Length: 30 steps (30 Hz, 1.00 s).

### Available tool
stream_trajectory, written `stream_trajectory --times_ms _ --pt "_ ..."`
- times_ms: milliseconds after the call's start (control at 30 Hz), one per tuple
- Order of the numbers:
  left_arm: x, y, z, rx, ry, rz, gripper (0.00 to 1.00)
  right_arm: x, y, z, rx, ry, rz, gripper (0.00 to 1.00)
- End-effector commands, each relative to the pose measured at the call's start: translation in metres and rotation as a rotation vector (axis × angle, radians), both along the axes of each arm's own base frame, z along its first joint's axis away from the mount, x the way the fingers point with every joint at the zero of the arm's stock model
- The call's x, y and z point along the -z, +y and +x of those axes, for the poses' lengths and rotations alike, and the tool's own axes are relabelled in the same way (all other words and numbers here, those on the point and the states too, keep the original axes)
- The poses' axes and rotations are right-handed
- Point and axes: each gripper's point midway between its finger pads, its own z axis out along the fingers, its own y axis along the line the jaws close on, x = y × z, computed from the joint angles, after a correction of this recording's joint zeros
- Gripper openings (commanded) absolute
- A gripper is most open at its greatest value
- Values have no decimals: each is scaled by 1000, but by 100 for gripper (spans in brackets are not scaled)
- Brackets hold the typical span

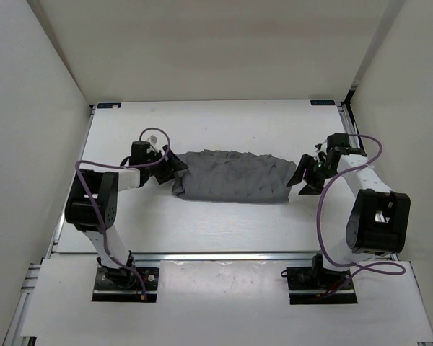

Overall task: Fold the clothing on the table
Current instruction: Fold the skirt

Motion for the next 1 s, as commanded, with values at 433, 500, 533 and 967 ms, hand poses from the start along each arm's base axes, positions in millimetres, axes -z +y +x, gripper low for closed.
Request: stream_trajectory --times_ms 433,500,533,967 --pt "46 -34 -59 183 188 29 0 23 -9 24 106 37 51 62" --pt "38 -32 -56 170 170 26 0 24 -9 33 111 22 68 63" --pt "28 -30 -51 161 145 24 0 28 -9 35 115 29 70 62" --pt "8 6 -49 114 130 106 0 14 20 94 109 -85 192 3"
